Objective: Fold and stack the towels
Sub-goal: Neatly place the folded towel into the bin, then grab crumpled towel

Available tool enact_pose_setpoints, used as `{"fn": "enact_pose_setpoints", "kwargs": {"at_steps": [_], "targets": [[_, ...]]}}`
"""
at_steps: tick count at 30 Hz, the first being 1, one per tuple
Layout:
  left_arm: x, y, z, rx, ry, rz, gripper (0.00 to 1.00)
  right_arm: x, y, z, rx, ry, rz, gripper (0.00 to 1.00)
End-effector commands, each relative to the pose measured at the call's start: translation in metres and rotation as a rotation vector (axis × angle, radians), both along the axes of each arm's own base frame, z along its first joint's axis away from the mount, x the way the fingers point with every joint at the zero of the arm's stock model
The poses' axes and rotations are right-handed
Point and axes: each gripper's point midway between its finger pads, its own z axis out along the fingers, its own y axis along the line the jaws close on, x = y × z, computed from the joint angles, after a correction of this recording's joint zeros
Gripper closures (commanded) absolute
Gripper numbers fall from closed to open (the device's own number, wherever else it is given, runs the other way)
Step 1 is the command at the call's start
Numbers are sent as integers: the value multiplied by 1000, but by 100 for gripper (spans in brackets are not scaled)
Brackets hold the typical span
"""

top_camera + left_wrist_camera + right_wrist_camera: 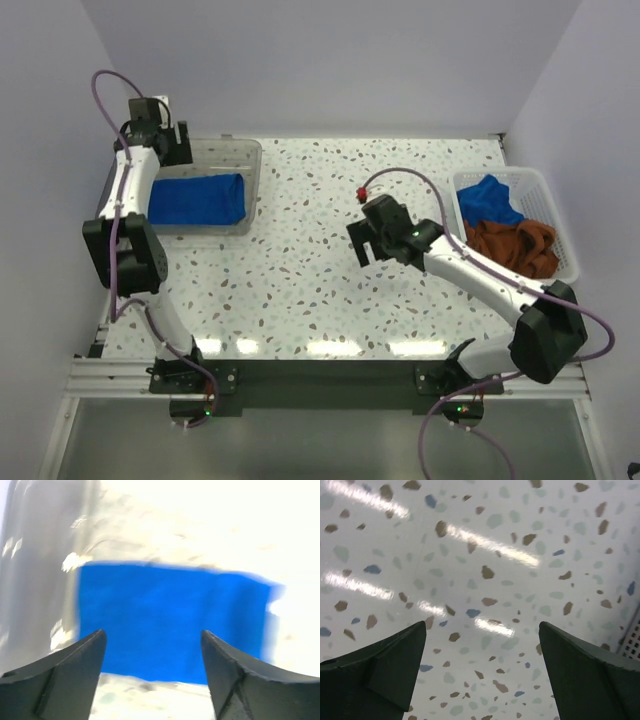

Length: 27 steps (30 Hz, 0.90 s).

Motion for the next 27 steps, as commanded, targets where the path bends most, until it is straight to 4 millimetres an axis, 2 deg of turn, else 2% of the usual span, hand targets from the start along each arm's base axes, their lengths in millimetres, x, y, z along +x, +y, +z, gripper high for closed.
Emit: {"fn": "enact_pose_setpoints", "kwargs": {"at_steps": [1,3,4,5,6,7,9,10,12,13,17,21,24,25,27], "targets": [[2,-68,34,-254,-192,-108,17,35,-46,51,20,-145,-197,3],[5,-76,26,-266,-226,-110,17,43,-59,59,28,-166,-234,3],[3,-79,14,-289,-203,-105,19,47,-66,62,38,-180,-259,3],[4,-81,0,-302,-175,-96,23,48,-69,62,45,-180,-265,3],[6,-84,-5,-310,-172,-99,25,48,-71,63,49,-181,-267,3],[5,-88,-20,-319,-146,-101,29,49,-75,63,59,-185,-278,3],[7,-94,-32,-309,-137,-107,37,47,-76,57,75,-171,-282,3],[5,-98,-44,-302,-113,-106,40,47,-77,59,90,-179,-288,3],[4,-108,-58,-283,-88,-110,42,44,-78,53,103,-170,-292,3],[5,-110,-67,-279,-73,-111,47,45,-79,53,112,-175,-298,3],[9,-122,-83,-284,-55,-119,53,41,-84,51,125,-174,-305,3],[12,-133,-91,-275,-46,-130,54,39,-93,49,115,-174,-322,3],[14,-150,-103,-275,-19,-160,54,41,-98,48,112,-180,-338,3],[13,-152,-114,-273,4,-160,55,42,-100,49,111,-182,-345,3],[14,-157,-118,-274,13,-167,54,45,-102,51,111,-187,-355,3]]}}
